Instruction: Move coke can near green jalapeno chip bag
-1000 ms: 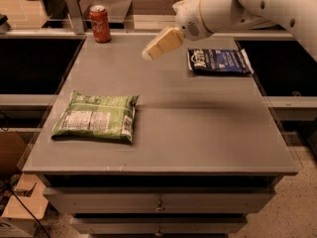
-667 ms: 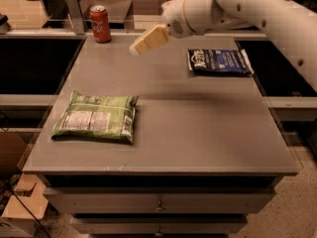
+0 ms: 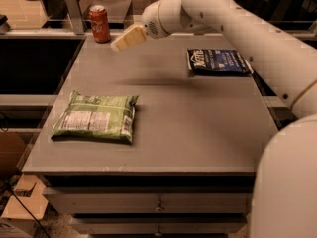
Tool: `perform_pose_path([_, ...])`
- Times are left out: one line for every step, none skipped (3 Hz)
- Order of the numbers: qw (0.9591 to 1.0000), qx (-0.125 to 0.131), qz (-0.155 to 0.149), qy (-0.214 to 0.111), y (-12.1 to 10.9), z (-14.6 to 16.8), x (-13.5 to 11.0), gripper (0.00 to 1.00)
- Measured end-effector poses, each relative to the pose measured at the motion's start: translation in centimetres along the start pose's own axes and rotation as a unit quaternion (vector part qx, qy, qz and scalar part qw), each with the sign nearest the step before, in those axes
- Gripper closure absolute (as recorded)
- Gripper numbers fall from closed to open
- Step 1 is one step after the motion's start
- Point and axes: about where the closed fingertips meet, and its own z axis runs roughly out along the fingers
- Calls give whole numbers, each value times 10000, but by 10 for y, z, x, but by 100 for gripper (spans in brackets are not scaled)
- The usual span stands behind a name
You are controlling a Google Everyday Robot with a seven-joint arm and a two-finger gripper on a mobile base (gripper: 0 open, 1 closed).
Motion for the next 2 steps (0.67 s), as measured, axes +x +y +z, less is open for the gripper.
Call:
perform_pose_path([9998, 55, 150, -151, -9, 41, -3, 0])
perform_pose_path([9998, 53, 150, -151, -9, 41, -3, 0])
